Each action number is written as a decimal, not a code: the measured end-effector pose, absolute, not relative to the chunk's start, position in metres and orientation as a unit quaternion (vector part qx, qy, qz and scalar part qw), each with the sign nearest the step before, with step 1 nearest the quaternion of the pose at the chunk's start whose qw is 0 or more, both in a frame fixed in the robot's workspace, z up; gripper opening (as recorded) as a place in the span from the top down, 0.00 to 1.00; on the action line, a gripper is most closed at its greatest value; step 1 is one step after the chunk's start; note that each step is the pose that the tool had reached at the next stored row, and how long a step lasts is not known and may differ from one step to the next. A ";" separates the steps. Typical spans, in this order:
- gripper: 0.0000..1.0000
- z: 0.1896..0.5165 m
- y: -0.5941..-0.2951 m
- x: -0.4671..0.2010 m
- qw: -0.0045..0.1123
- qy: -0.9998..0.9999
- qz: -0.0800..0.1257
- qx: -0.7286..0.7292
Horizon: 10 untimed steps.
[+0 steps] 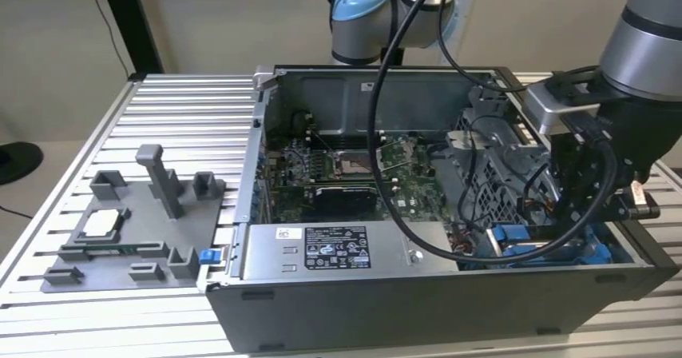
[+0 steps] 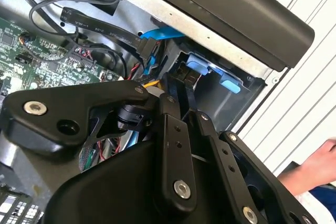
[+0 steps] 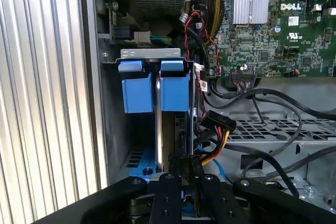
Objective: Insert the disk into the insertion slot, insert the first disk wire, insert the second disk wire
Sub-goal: 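Insert the first disk wire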
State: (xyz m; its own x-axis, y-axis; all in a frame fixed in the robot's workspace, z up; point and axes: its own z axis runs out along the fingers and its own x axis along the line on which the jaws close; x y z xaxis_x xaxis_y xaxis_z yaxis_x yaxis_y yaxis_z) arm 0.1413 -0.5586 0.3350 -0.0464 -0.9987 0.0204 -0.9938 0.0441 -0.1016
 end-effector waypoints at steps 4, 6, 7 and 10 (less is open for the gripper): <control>1.00 0.335 -0.559 0.141 0.028 0.722 -0.044 -0.690; 1.00 0.336 -0.559 0.141 0.028 0.722 -0.044 -0.690; 1.00 0.336 -0.559 0.141 0.028 0.722 -0.044 -0.690; 1.00 0.337 -0.559 0.141 0.028 0.722 -0.044 -0.690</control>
